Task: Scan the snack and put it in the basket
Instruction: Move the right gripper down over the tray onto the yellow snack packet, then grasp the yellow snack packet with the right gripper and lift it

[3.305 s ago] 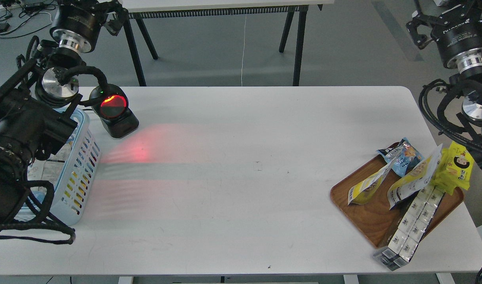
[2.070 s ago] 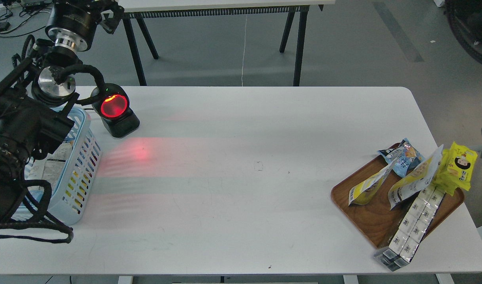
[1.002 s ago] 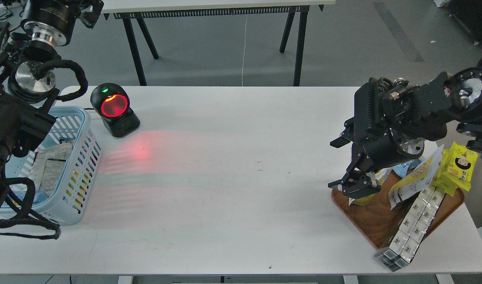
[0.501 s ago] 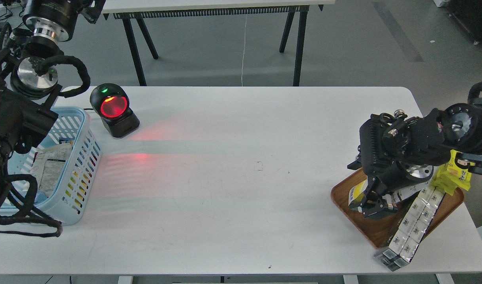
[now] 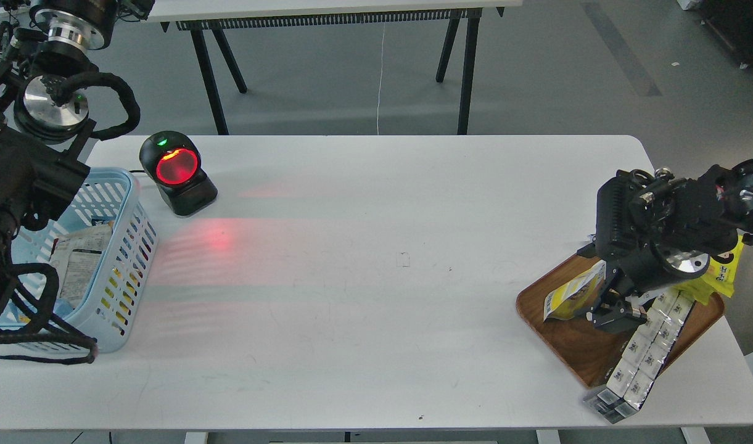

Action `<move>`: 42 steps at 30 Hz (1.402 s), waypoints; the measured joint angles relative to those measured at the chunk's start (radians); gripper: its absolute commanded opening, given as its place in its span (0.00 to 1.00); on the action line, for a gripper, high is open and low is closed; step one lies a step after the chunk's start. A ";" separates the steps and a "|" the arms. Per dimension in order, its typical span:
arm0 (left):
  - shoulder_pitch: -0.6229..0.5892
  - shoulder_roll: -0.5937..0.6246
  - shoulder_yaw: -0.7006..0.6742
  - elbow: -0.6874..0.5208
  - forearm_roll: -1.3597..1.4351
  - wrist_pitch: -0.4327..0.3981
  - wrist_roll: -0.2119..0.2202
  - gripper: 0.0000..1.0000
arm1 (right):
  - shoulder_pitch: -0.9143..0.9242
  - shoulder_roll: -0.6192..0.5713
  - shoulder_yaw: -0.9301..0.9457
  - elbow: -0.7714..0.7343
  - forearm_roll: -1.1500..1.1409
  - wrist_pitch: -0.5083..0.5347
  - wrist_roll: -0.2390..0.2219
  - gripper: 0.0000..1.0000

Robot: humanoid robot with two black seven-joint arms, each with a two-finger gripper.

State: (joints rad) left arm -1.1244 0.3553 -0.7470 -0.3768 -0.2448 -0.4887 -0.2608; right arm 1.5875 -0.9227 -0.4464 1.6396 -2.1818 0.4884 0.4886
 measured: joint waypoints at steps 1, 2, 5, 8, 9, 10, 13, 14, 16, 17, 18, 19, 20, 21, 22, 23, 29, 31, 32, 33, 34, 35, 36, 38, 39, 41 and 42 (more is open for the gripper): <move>-0.001 0.000 0.000 0.000 0.000 0.000 0.000 1.00 | -0.003 0.000 0.004 -0.010 0.000 0.000 0.000 0.94; -0.002 0.000 0.000 0.000 0.000 0.000 0.000 1.00 | -0.005 0.001 0.007 -0.018 0.000 0.000 0.000 0.93; -0.003 -0.001 0.001 0.001 0.001 0.000 0.000 1.00 | -0.011 0.006 0.011 -0.036 0.000 0.000 0.000 0.92; -0.003 -0.002 0.004 0.004 0.001 0.000 0.000 1.00 | -0.019 0.009 0.012 -0.053 0.000 -0.001 0.000 0.86; -0.003 -0.002 0.005 0.005 0.002 0.000 0.001 1.00 | -0.022 0.009 0.012 -0.056 0.000 -0.002 0.000 0.84; -0.003 -0.002 0.005 0.005 0.002 0.000 0.001 1.00 | -0.026 0.009 0.012 -0.059 0.000 -0.002 0.000 0.82; -0.003 -0.002 0.006 0.006 0.002 0.000 0.002 1.00 | -0.041 0.010 0.012 -0.079 0.000 -0.004 0.000 0.75; -0.003 -0.002 0.006 0.006 0.002 0.000 0.002 1.00 | -0.044 0.011 0.012 -0.087 0.000 -0.005 0.000 0.73; -0.002 -0.002 0.006 0.006 0.002 0.000 0.002 1.00 | -0.046 0.014 0.013 -0.102 0.000 -0.006 0.000 0.68; -0.002 -0.002 0.006 0.006 0.003 0.000 0.002 1.00 | -0.047 0.016 0.013 -0.110 0.000 -0.006 0.000 0.65; -0.001 -0.002 0.006 0.006 0.002 0.000 0.002 1.00 | -0.050 0.019 0.014 -0.118 0.000 -0.007 0.000 0.63; -0.001 -0.002 0.006 0.006 0.002 0.000 0.002 1.00 | -0.053 0.020 0.014 -0.125 0.000 -0.008 0.000 0.61; 0.000 -0.002 0.006 0.006 0.002 0.000 0.002 1.00 | -0.057 0.021 0.015 -0.131 0.000 -0.011 0.000 0.59; 0.000 -0.002 0.006 0.006 0.003 0.000 0.002 1.00 | -0.062 0.023 0.017 -0.136 0.000 -0.016 0.000 0.56; 0.000 -0.002 0.006 0.006 0.002 0.000 0.002 1.00 | -0.067 0.024 0.018 -0.138 0.000 -0.020 0.000 0.53; 0.000 -0.002 0.006 0.006 0.002 0.000 0.002 1.00 | -0.071 0.025 0.019 -0.140 0.000 -0.024 0.000 0.49; 0.000 -0.002 0.007 0.006 0.003 0.000 0.001 1.00 | -0.083 0.025 0.024 -0.151 0.000 -0.041 0.000 0.29; 0.000 0.000 0.008 0.007 0.002 0.000 0.001 1.00 | -0.089 0.025 0.031 -0.163 0.000 -0.063 0.000 0.23; 0.000 0.000 0.009 0.007 0.002 0.000 0.001 1.00 | -0.091 0.025 0.033 -0.169 0.000 -0.073 0.000 0.22; 0.000 0.000 0.009 0.007 0.003 0.000 0.001 1.00 | -0.093 0.025 0.034 -0.175 0.000 -0.082 0.000 0.21; 0.000 0.000 0.009 0.007 0.002 0.000 0.001 1.00 | -0.093 0.025 0.035 -0.179 0.000 -0.089 0.000 0.20; 0.000 0.000 0.009 0.007 0.002 0.000 0.001 1.00 | -0.093 0.025 0.036 -0.181 0.000 -0.092 0.000 0.19; 0.000 0.000 0.009 0.007 0.002 0.000 0.000 1.00 | -0.093 0.025 0.038 -0.182 0.000 -0.094 0.000 0.18; 0.000 -0.001 0.009 0.007 0.003 0.000 0.000 1.00 | -0.093 0.025 0.046 -0.182 0.000 -0.097 0.000 0.11; 0.000 -0.002 0.009 0.007 0.003 0.000 0.000 1.00 | -0.093 0.025 0.051 -0.182 0.000 -0.097 0.000 0.07; 0.000 -0.002 0.009 0.007 0.002 0.000 0.000 1.00 | -0.092 0.025 0.056 -0.182 0.000 -0.097 0.000 0.02; 0.000 -0.002 0.009 0.007 0.002 0.000 0.000 1.00 | -0.091 0.025 0.057 -0.182 0.000 -0.097 0.000 0.01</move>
State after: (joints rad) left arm -1.1248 0.3532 -0.7375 -0.3697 -0.2423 -0.4887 -0.2605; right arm 1.4960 -0.8975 -0.3889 1.4580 -2.1816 0.3910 0.4887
